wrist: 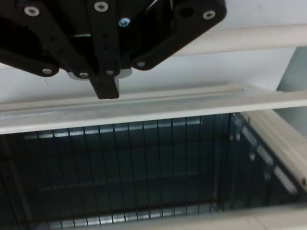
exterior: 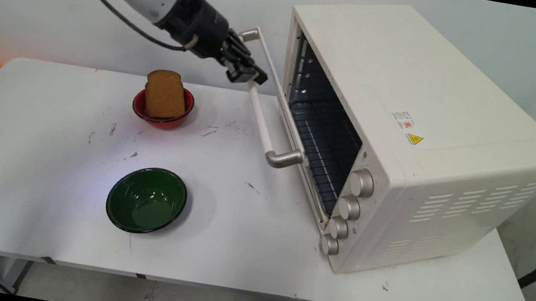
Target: Open the oven
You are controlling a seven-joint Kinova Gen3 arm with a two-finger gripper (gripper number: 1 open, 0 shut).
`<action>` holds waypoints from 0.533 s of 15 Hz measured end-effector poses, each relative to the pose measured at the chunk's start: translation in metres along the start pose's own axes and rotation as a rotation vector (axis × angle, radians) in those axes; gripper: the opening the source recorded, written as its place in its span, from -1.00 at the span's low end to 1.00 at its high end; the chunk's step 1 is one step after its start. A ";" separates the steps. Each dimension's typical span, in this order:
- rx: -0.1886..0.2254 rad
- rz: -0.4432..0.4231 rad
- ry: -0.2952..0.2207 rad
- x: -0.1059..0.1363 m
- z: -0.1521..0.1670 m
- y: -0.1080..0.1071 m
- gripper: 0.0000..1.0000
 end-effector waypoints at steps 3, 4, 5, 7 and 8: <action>-0.004 -0.002 -0.014 -0.012 -0.005 0.002 -1.00; -0.004 -0.002 -0.019 -0.018 -0.006 0.003 -1.00; -0.004 -0.003 -0.022 -0.024 -0.007 0.004 -1.00; -0.001 -0.006 -0.025 -0.036 -0.008 0.004 -1.00; 0.002 -0.006 -0.025 -0.043 -0.007 0.003 -1.00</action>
